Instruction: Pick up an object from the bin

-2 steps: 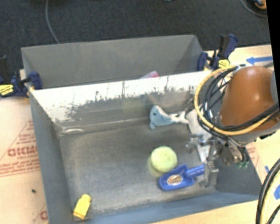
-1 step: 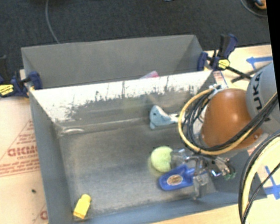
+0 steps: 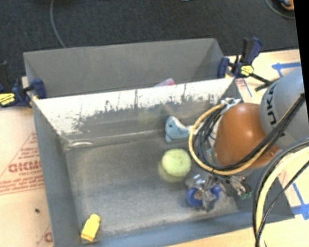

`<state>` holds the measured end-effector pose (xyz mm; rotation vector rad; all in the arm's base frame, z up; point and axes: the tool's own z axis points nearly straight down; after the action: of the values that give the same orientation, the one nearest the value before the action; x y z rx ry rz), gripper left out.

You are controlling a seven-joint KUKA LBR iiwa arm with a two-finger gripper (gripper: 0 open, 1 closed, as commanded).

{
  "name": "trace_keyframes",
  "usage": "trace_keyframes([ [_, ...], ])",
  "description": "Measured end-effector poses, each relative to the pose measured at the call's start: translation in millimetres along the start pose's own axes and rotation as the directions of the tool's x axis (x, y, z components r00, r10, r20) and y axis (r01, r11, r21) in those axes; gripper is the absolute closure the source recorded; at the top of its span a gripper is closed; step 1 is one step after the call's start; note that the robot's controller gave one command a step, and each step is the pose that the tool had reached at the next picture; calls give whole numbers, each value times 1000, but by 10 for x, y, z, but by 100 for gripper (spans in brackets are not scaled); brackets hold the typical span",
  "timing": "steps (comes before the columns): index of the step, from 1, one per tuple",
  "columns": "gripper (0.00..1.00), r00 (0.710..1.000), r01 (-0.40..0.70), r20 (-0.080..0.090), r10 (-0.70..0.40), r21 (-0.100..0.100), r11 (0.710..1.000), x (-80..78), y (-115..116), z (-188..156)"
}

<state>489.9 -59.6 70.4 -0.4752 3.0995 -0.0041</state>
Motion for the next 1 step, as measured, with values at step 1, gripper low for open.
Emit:
trace_keyframes([
  [1,100,1000,2,0,-2,0,1000,1,-1,0],
])
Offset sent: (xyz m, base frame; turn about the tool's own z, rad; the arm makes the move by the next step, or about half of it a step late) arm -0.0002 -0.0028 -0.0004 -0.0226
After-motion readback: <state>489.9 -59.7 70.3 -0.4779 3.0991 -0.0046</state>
